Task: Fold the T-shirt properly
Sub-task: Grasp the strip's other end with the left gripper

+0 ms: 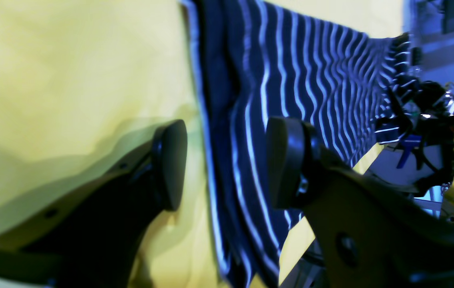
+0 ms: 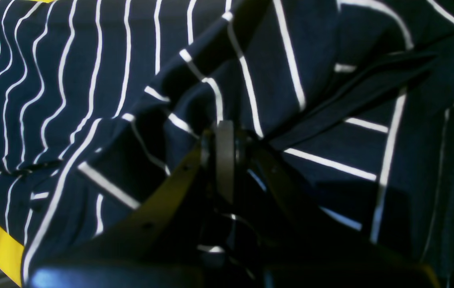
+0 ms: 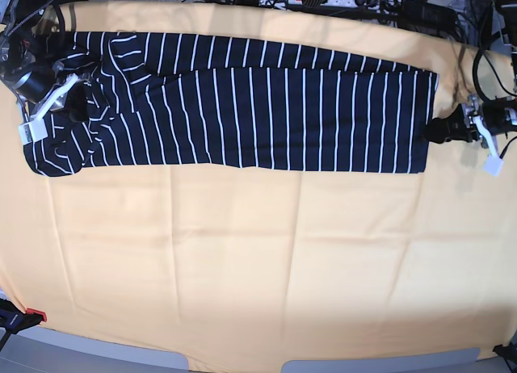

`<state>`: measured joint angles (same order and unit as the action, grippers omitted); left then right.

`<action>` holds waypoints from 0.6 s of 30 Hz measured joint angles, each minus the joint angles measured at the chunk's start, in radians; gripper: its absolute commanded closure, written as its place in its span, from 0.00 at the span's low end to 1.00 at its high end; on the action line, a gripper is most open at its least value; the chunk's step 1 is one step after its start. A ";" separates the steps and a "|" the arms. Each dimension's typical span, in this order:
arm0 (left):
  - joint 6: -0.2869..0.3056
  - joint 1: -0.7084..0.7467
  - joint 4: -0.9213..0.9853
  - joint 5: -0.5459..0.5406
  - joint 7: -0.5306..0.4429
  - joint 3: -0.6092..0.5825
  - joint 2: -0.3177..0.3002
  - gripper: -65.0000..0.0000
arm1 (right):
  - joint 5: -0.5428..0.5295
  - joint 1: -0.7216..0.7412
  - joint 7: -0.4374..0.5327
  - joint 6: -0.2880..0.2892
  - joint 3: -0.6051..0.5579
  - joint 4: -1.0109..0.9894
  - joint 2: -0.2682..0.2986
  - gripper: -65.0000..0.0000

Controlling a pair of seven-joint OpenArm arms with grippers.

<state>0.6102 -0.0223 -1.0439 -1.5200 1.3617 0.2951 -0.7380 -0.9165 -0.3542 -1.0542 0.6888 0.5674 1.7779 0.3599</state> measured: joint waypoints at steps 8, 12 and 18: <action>0.003 -0.006 -0.031 -0.001 -0.027 -0.115 0.005 0.47 | -0.008 0.000 0.000 0.000 0.000 0.000 0.000 1.00; -0.004 -0.008 -0.097 -0.001 -0.027 -0.190 0.005 0.47 | -0.007 0.010 0.000 0.000 0.000 0.000 0.000 1.00; -0.004 -0.005 -0.171 0.012 0.003 -0.212 0.006 0.70 | -0.007 0.027 0.000 0.000 0.000 0.000 0.000 1.00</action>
<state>0.6064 -0.0269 -1.2144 -1.5082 1.3643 0.0834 -0.7319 -0.9237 -0.3271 -1.0538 0.6888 0.5674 1.7779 0.3599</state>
